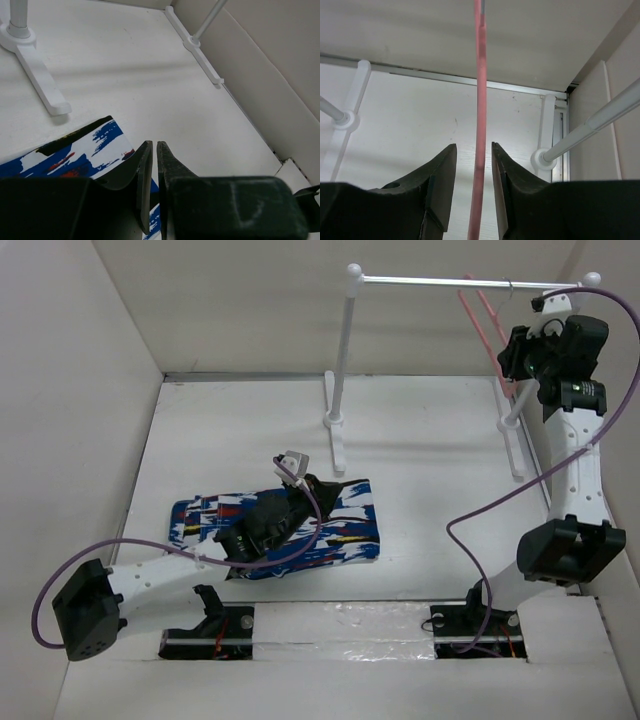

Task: Place the trousers on the hanger
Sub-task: Pick up the hanger from the clothesline, then place the trousers on the hanger.

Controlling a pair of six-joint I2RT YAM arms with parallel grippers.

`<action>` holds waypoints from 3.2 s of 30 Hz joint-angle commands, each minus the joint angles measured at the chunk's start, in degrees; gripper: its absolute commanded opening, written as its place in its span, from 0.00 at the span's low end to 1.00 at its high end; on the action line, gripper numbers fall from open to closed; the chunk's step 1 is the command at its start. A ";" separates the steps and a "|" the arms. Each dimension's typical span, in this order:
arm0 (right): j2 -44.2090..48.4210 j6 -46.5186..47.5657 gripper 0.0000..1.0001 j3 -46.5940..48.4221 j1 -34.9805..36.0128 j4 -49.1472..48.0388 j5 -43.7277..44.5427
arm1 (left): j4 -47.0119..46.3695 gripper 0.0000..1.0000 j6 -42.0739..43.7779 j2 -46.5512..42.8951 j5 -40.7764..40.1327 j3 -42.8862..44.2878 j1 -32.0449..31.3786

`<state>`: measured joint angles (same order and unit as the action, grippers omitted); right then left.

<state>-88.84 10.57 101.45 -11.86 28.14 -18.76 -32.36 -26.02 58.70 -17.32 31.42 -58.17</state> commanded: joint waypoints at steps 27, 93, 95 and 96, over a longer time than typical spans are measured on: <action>20.27 -2.04 0.00 -24.08 8.08 -16.00 14.11 | -4.81 0.33 0.45 4.23 4.49 0.84 -0.45; 37.43 -15.40 0.00 -71.04 57.56 -22.76 51.54 | 17.33 0.29 -9.13 59.25 13.71 54.19 3.06; 36.02 -16.28 0.00 -70.87 58.70 -22.87 52.86 | 15.93 0.30 -10.36 59.60 14.50 53.14 3.06; 35.49 -16.72 0.00 -70.69 58.70 -22.52 53.30 | 15.84 0.31 -10.63 60.04 15.21 52.78 3.59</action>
<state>-52.56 -4.43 29.89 44.51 11.03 33.76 -14.31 -35.14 117.47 -5.63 84.03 -54.98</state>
